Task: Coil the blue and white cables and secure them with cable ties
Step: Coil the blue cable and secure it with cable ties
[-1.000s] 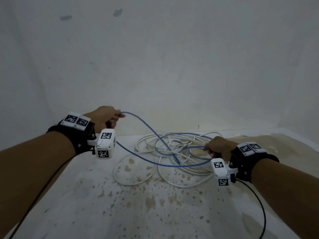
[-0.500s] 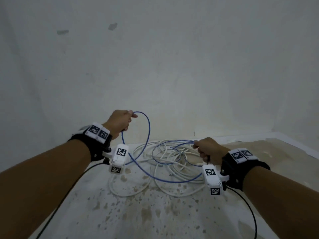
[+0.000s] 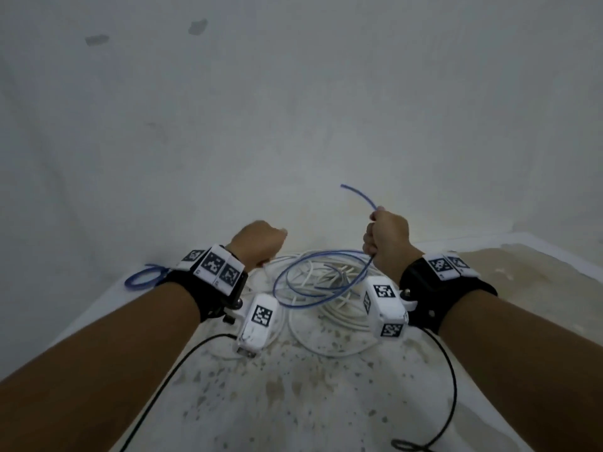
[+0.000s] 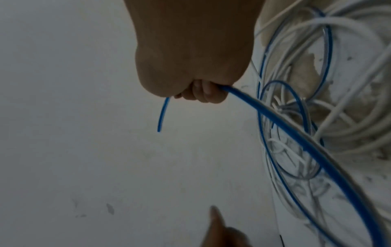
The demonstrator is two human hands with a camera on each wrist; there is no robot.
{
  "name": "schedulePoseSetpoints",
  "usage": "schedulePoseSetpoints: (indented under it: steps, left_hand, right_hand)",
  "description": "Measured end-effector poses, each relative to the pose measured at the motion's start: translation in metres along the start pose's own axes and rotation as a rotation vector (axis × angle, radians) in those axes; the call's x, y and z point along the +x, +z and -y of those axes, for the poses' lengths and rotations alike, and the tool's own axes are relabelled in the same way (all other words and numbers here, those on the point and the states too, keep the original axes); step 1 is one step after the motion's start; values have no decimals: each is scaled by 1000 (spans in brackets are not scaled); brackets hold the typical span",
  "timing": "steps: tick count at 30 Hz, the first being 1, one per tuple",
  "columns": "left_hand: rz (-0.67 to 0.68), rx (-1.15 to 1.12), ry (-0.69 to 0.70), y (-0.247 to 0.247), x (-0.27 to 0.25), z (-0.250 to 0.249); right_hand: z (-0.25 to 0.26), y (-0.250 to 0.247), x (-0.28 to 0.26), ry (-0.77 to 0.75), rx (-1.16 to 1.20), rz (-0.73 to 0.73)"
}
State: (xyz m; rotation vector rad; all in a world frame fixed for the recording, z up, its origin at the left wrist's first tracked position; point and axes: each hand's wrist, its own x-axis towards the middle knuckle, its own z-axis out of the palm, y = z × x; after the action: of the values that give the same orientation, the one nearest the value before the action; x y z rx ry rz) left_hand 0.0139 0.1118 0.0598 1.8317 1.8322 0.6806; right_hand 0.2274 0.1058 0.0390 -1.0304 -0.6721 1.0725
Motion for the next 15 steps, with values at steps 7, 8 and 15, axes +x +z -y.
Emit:
schedulePoseSetpoints:
  steps: [7, 8, 15]
  left_hand:
    - [519, -659, -424, 30, -58, 21]
    - [434, -787, -432, 33, -57, 20]
    - [-136, -1098, -313, 20, -38, 19]
  right_hand:
    - [-16, 34, -13, 12, 150, -36]
    - [-18, 37, -17, 20, 153, -17]
    - [-41, 18, -41, 172, -113, 314]
